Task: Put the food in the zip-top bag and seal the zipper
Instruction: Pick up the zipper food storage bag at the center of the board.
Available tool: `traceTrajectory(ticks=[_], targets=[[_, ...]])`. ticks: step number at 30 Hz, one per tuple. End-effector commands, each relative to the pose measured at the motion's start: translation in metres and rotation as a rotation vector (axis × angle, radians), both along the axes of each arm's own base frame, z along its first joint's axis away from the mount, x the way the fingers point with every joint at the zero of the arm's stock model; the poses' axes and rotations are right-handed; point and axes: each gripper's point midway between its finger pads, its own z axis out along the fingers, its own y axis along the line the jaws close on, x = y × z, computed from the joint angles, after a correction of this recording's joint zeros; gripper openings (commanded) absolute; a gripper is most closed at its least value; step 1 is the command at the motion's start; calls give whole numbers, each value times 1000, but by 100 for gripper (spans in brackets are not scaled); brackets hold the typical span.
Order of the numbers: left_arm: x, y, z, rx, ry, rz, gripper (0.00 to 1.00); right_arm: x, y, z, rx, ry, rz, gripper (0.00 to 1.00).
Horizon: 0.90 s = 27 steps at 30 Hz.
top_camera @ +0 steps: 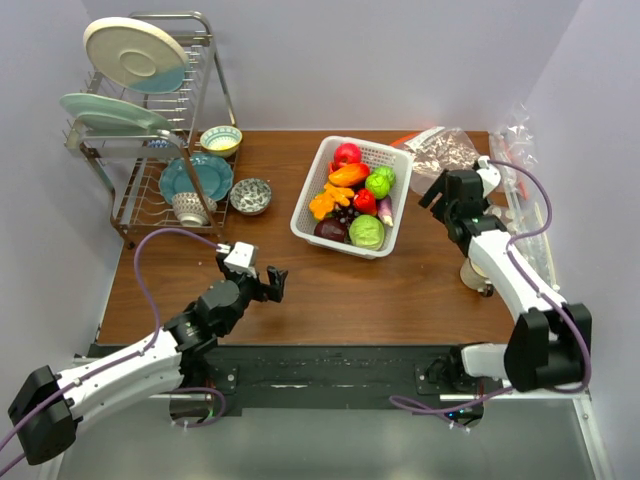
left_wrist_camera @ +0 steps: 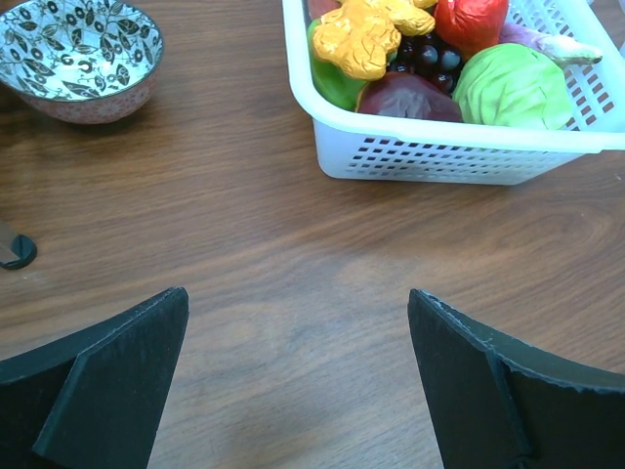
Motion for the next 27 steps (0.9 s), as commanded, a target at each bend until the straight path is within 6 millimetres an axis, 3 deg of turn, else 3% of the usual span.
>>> traceTrajectory(ticks=[1,7,9,11,12,14,15,16,20,23,24,25,26,27], targets=[[4,5,10,-40,-27,44,99,43,-24,18,13,-106,-157,83],[2,8,13,-53,-36,54,98,82,-40,-4,137,-79,-174,81],[2,7,14,-59,-40,48,98,96,-37,-16,150,-68,-143,81],[1,6,13,-56,-41,38,98,111,-37,-16,154,-72,-152,81],[1,5,13,-57,-42,31,98,117,-35,-32,165,-44,-150,81],[1,5,13,-56,-41,31,98,135,-31,-34,187,-66,-134,79],[1,5,13,-55,-40,30,98,140,-29,-49,195,-43,-134,78],[1,5,13,-52,-39,30,98,144,-30,-51,200,-47,-142,78],[1,5,13,-56,-41,31,98,160,-26,-71,253,-78,-163,67],[1,5,13,-56,-41,30,98,165,-28,-81,254,-80,-181,43],[1,5,14,-57,-42,30,98,163,-29,-81,256,-80,-186,19],[1,5,13,-57,-42,30,98,161,-31,-77,249,-88,-197,7],[1,5,13,-56,-41,30,98,158,-33,-73,238,-85,-199,0],[1,5,14,-57,-42,30,98,155,-36,-63,225,-97,-204,0]])
